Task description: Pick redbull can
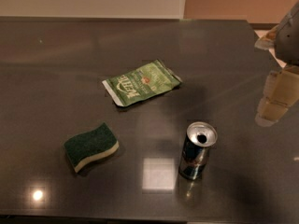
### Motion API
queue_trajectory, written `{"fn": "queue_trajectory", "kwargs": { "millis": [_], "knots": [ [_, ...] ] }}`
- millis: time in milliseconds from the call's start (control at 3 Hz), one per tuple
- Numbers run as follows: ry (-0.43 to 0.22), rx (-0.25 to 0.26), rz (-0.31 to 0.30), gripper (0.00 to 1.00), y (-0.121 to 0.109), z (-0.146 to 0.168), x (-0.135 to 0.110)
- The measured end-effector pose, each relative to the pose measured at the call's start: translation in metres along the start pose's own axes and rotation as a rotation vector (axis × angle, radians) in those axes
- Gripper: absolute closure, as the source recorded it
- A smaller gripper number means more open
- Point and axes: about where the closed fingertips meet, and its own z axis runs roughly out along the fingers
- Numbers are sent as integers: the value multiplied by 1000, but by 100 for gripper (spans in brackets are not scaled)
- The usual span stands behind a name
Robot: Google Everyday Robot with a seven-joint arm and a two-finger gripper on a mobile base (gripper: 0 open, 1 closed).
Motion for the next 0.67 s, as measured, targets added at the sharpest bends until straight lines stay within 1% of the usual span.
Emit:
{"fn": "queue_trajectory", "kwargs": {
  "millis": [333,667],
  "knots": [
    [-6,-2,-2,0,0,-1,-1],
    [-47,-51,-36,0,6,4,-3]
  ]
}}
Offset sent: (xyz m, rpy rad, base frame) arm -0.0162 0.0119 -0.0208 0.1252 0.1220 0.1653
